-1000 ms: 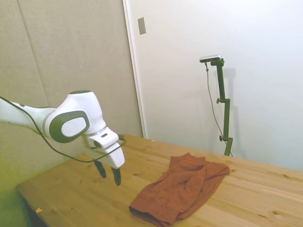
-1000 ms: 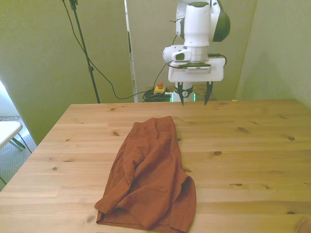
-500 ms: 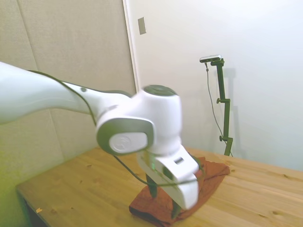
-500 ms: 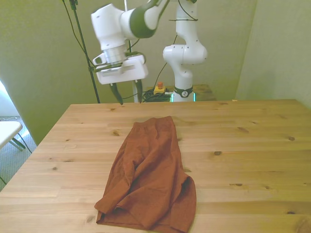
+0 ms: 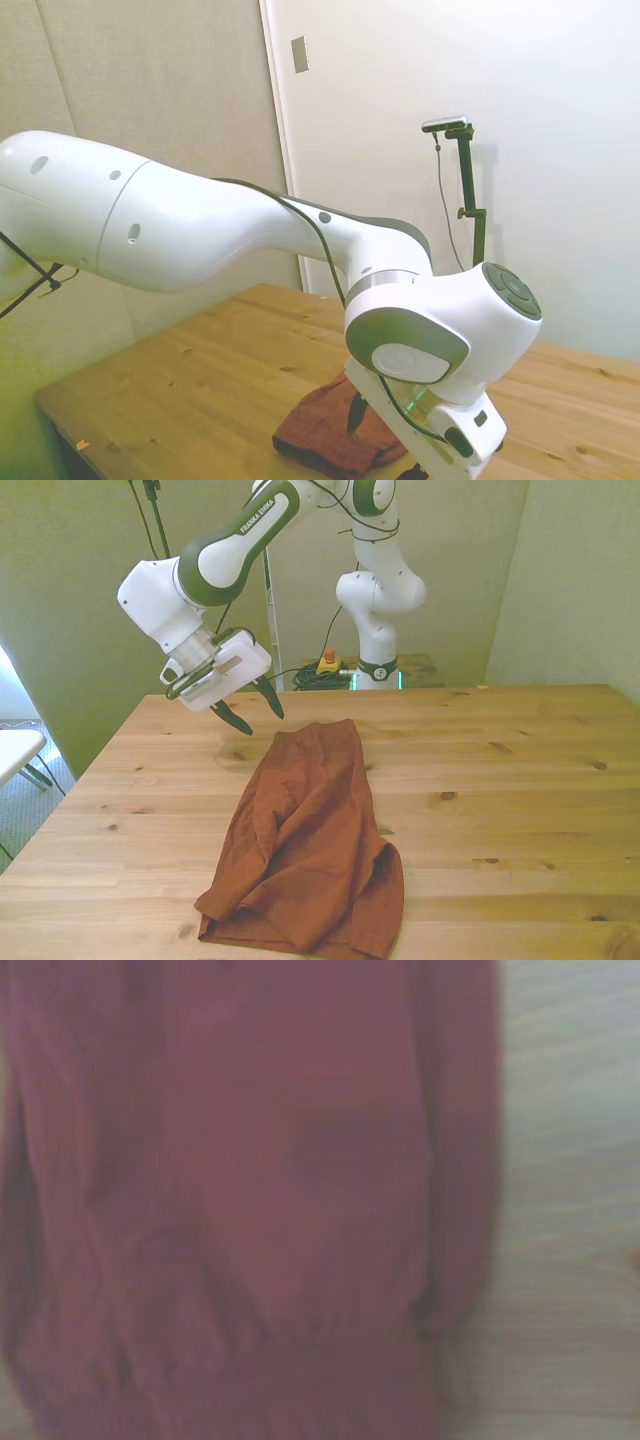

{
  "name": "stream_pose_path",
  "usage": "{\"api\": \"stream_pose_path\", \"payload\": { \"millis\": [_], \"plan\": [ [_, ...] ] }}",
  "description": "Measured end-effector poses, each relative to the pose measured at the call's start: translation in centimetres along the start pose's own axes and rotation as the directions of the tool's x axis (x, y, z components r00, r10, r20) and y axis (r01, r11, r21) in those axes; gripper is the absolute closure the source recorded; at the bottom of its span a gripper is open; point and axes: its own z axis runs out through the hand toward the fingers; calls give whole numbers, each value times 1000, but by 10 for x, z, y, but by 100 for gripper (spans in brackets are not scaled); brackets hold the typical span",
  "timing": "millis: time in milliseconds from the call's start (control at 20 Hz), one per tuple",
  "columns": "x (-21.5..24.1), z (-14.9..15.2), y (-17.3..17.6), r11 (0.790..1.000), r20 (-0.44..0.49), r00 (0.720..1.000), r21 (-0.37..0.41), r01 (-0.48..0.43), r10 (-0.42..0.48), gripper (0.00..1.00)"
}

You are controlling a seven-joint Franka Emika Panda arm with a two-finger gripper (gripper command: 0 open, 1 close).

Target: Unfold the shorts

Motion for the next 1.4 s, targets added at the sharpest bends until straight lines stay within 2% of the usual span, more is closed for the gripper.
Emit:
{"api": "stream_pose_path", "payload": {
  "millis": [200,450,500,950,1400],
  "plan": [
    [-4,24,-21,998,76,995,28,65,-67,0],
    [-6,31,-27,994,89,991,36,101,-104,0],
    [-6,32,-26,994,90,990,39,104,-108,100],
    [-2,43,-30,986,102,985,107,126,-137,100],
    [-2,47,-34,984,113,982,111,138,-150,100]
  ]
}}
